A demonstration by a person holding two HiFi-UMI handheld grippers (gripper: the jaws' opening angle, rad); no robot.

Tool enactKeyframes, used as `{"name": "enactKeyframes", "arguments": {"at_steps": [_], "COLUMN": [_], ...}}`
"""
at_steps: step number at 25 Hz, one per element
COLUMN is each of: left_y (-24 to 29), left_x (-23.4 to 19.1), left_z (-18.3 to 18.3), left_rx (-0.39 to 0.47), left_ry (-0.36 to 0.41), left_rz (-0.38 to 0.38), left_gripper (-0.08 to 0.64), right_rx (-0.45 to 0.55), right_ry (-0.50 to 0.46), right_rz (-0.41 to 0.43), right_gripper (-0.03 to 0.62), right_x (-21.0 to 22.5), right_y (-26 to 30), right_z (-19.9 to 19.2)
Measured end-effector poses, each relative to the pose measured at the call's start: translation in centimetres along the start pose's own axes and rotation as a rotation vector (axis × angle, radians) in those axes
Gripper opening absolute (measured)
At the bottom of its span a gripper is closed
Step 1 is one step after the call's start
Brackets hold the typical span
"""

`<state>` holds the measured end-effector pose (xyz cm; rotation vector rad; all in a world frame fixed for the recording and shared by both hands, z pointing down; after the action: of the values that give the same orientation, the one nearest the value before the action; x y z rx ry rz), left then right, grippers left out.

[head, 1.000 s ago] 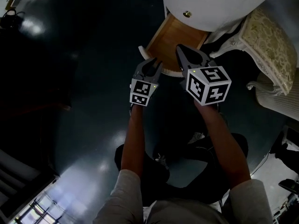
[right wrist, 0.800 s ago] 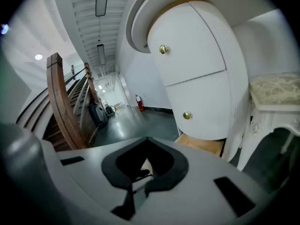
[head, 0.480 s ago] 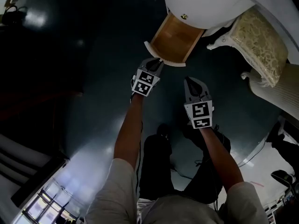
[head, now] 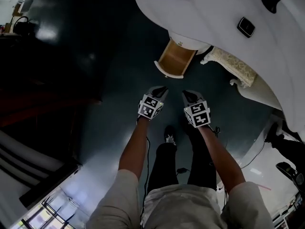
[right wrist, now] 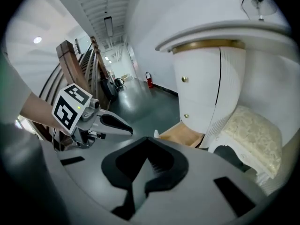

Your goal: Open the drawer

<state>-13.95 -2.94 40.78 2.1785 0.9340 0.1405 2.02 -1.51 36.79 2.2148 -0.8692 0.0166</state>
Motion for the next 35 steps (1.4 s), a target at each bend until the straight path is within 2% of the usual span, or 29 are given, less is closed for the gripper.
{"name": "enactKeyframes", "arguments": {"at_steps": [4, 7, 9, 14, 17, 21, 24, 29, 31, 35], "left_y": [-3.6, -7.9, -10.9, -15.3, -17.1, -18.1, -18.5, -19.3, -18.7, -17.3], "left_x": [3.9, 6.5, 8.1, 11.4, 12.6, 12.8, 13.9, 16.7, 17.5, 17.7], "left_z": [4.3, 7.3, 9.4, 13.1, 13.5, 14.0, 14.2, 15.2, 14.9, 15.0], "left_rx": [-0.007, -0.020, -0.007, 0.124, 0.143, 0.143, 0.162, 0.220, 0.206, 0.159], "left_ry": [0.089, 0.130, 0.111, 0.071, 0.025, 0.037, -0.020, -0.099, -0.098, -0.081], "left_rz": [-0.034, -0.022, 0.005, 0.058, 0.067, 0.122, 0.155, 0.233, 0.240, 0.221], "left_gripper": [0.049, 0.049, 0.049, 0.051, 0.049, 0.049, 0.049, 0.049, 0.049, 0.050], "right_rx": [-0.039, -0.043, -0.043, -0.037, 0.010, 0.057, 0.063, 0.086, 0.060, 0.031], "right_ry": [0.003, 0.032, 0.057, 0.034, 0.060, 0.051, 0.050, 0.173, 0.174, 0.101], "right_rz": [-0.030, -0.073, -0.084, -0.061, -0.044, -0.005, 0.002, 0.078, 0.070, -0.004], "right_gripper": [0.015, 0.015, 0.015, 0.015, 0.015, 0.015, 0.015, 0.015, 0.015, 0.015], "right_x": [-0.6, -2.0, -3.2, -5.3, -6.0, -6.0, -5.8, -5.5, -4.6, -2.1], "right_y": [-5.5, -9.4, -11.7, -16.5, -17.7, -17.8, -18.6, -19.3, -19.4, -20.1], "right_z": [3.4, 4.9, 5.5, 6.8, 7.5, 9.8, 10.4, 9.4, 8.6, 8.3]}}
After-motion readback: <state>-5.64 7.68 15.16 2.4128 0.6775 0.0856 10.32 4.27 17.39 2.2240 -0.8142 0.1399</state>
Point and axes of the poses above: the fingertips, and each gripper's own axes: y forward along the fingers, x to its right, z out of its top, the point moved 7 cm from there along -y, backward along the fingers, and after that the axes turned 3 degrees about x, right-handed, at the moved point
